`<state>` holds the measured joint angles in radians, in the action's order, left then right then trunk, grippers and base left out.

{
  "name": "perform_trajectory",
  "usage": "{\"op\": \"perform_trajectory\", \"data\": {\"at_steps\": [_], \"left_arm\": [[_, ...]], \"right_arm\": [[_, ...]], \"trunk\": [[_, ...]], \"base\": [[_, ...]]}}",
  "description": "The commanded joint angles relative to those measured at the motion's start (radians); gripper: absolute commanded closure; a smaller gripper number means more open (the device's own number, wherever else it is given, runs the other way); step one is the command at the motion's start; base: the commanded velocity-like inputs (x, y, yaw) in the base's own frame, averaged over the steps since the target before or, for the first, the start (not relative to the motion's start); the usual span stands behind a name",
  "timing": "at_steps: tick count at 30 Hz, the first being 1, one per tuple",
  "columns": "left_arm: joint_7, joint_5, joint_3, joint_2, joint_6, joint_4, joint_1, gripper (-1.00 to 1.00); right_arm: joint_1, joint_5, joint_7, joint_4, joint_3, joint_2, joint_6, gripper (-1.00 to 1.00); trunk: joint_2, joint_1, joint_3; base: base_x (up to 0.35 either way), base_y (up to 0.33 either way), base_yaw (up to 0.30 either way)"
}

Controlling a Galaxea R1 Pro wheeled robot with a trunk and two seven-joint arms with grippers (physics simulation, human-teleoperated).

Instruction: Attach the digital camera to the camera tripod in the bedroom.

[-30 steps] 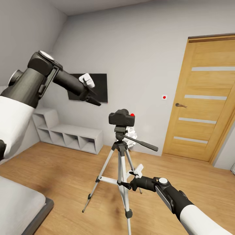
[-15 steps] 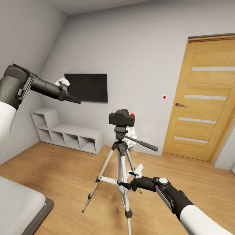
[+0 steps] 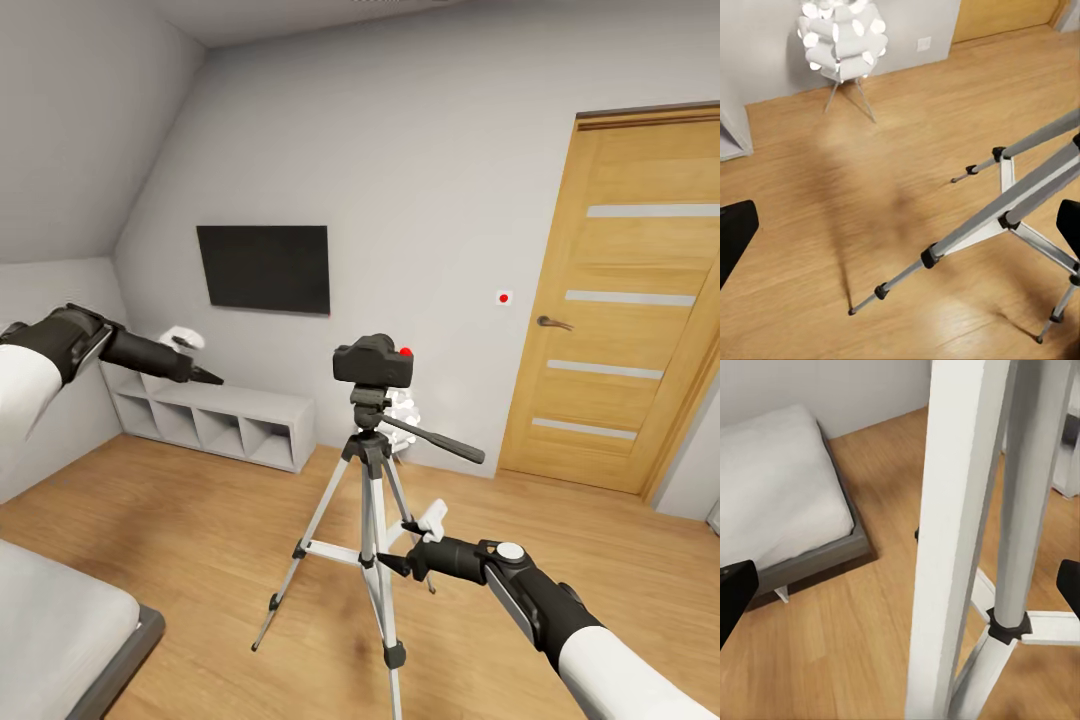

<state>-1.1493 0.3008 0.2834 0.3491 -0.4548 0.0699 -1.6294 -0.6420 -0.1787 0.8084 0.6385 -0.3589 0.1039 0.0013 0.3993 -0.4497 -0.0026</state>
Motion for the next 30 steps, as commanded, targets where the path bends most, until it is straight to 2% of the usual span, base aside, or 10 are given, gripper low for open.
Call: {"op": "perform_trajectory", "data": {"at_steps": [1, 4, 7, 10, 15, 17, 20, 30], "left_arm": [[0.010, -0.014, 0.001, -0.001, 0.014, -0.009, 0.003, -1.00], [0.048, -0.070, -0.011, -0.006, 0.109, -0.039, 0.047, -1.00], [0.068, -0.113, -0.015, -0.014, 0.143, -0.047, 0.087, -1.00], [0.090, -0.132, -0.016, -0.017, 0.156, -0.050, 0.106, -1.00], [0.148, -0.146, -0.017, -0.021, 0.165, -0.052, 0.141, -1.00], [0.206, -0.150, -0.017, -0.023, 0.170, -0.053, 0.172, -1.00], [0.252, -0.152, -0.018, -0.026, 0.183, -0.053, 0.193, -1.00], [0.296, -0.155, -0.018, -0.029, 0.209, -0.053, 0.242, -1.00]], "right_arm": [[-0.001, -0.008, 0.000, 0.000, -0.005, 0.001, 0.000, -1.00], [-0.001, -0.008, -0.001, 0.000, -0.004, 0.002, 0.001, -1.00], [-0.001, -0.008, -0.001, 0.000, -0.003, 0.002, 0.000, -1.00], [-0.001, -0.008, -0.001, 0.000, -0.002, 0.002, 0.000, -1.00], [-0.001, -0.008, -0.002, 0.000, -0.002, 0.002, 0.000, -1.00], [-0.001, -0.008, -0.002, 0.000, -0.002, 0.002, 0.000, -1.00], [-0.001, -0.008, -0.002, 0.000, -0.002, 0.002, 0.000, -1.00], [-0.001, -0.008, -0.002, 0.000, -0.001, 0.003, 0.000, -1.00]], "trunk": [[0.001, 0.000, 0.000], [0.001, 0.000, 0.000], [0.001, 0.000, 0.000], [0.001, 0.000, 0.000], [0.001, 0.000, 0.000], [0.001, 0.000, 0.000], [0.001, 0.000, 0.000], [0.001, 0.000, 0.000]], "base": [[0.000, 0.000, 0.000], [-0.082, 0.000, 0.000], [-0.222, 0.000, 0.000], [-0.285, 0.000, 0.000], [-0.308, 0.000, 0.000], [-0.301, 0.000, 0.000], [-0.298, 0.000, 0.000], [-0.304, 0.000, 0.000]]}}
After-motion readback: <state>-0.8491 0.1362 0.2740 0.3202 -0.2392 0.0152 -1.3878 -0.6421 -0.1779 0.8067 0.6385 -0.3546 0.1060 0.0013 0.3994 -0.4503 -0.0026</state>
